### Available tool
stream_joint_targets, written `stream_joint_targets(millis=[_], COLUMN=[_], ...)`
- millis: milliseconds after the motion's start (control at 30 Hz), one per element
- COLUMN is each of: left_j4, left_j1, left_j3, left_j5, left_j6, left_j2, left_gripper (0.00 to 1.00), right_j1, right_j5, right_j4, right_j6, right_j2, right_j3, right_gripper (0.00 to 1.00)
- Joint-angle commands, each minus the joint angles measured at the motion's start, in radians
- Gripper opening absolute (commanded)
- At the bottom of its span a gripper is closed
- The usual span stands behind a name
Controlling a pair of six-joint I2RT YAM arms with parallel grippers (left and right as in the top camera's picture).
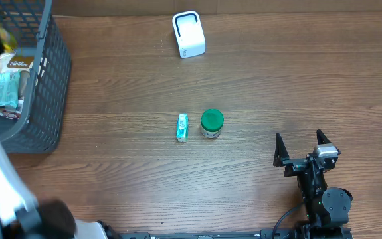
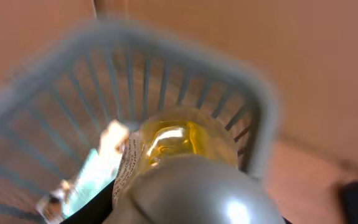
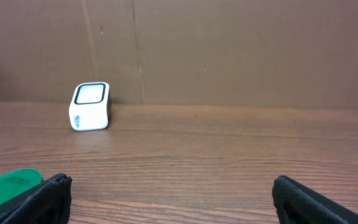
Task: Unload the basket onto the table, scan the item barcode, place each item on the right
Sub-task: 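Grasp the yellow dish-soap bottle in the basket with the left gripper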
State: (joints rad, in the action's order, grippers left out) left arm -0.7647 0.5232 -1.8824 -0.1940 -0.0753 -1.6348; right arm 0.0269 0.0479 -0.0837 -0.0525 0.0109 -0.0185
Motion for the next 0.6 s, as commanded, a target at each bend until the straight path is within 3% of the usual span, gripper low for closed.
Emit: stream_joint_targets(millis=[0, 267, 567], left_j4=[-0.006, -0.118, -0.415], left_j1=[-0.028, -0.183, -0.428], left_j3=[-0.032, -0.032, 0.016], left_j5=[0.000, 0.000, 0.003], left_j6=[-0.061, -0.063, -0.072], left_j2=[0.150, 0.346, 0.306], left_gripper=[0.41, 0.39, 0.36], right_j1=[0.005, 0.005, 0.005], right_j5=[-0.002, -0.002, -0.002], right_j4=[0.003, 0.003, 0.003], right_j6=[-0.001, -0.001, -0.001], right_j2=[-0.008, -0.008, -0.008], right_j3=[0.011, 0.011, 0.011], right_gripper=[1.00, 1.00, 1.00])
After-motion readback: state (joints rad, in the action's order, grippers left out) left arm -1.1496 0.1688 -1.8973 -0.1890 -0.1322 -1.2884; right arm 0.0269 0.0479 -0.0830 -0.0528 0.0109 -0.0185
